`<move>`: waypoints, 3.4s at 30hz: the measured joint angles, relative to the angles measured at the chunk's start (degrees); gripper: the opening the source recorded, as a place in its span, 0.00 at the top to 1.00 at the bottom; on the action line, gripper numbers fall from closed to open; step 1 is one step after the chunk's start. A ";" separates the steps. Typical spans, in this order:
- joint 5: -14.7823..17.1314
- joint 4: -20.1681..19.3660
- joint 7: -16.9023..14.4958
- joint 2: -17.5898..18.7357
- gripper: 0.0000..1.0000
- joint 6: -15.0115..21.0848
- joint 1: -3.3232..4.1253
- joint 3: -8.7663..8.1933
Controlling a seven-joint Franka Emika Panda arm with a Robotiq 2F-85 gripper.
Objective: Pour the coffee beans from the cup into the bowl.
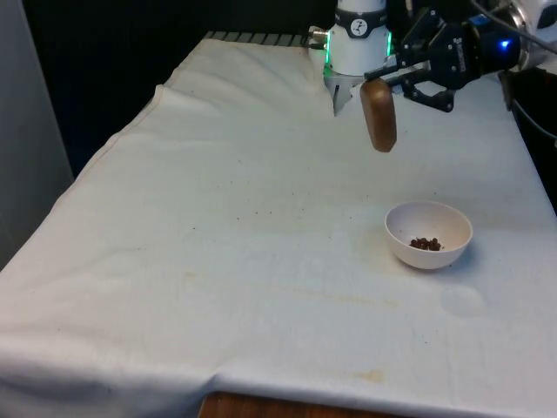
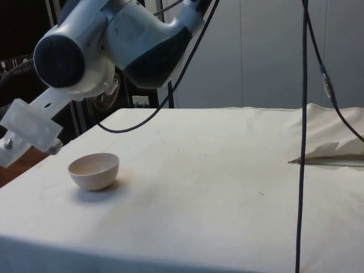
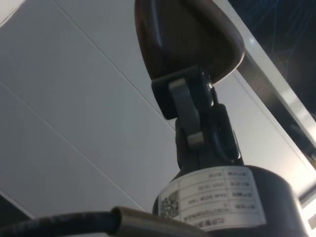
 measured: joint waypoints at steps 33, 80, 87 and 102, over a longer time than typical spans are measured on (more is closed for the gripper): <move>6.30 -2.41 0.34 -4.07 1.00 13.18 -1.66 -9.34; 12.49 -9.17 0.74 -9.80 1.00 31.00 -2.12 -24.06; 14.04 -9.91 0.80 -9.97 1.00 33.52 -2.12 -25.61; 17.36 -12.15 2.92 -10.31 1.00 37.18 -2.12 -27.44</move>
